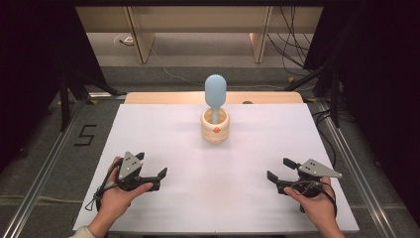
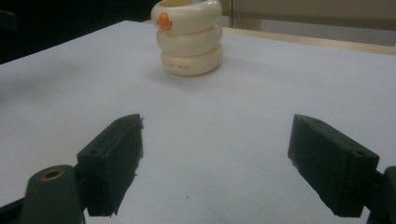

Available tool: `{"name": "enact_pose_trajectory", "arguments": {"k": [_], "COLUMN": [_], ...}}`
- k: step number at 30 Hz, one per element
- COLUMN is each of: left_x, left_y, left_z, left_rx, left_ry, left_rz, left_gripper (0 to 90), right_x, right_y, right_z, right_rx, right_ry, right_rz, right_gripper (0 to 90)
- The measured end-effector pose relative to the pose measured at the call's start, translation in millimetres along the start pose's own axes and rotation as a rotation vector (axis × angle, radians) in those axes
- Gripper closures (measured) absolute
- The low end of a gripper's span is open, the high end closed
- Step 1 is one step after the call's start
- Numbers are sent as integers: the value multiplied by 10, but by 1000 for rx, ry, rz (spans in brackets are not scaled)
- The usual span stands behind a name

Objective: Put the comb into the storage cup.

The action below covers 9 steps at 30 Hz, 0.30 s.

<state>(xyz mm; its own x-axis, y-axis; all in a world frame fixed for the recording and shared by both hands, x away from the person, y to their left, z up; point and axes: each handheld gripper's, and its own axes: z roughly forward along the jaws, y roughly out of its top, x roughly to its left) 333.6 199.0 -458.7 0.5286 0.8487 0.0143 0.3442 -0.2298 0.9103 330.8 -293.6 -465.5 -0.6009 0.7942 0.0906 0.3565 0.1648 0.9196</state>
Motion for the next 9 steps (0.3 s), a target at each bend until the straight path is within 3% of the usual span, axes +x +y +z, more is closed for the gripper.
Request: {"name": "enact_pose_trajectory", "arguments": {"k": [9], "left_x": [-49], "left_y": [-7], "left_z": [2], "left_rx": [4], "left_ry": [-3], "left_rz": [-2], "left_gripper": [59], "right_x": [4], "right_y": [-5], "right_z": [7], "right_rx": [-2], "right_ry": [2], "right_rz": [6], "right_gripper": [189]}}
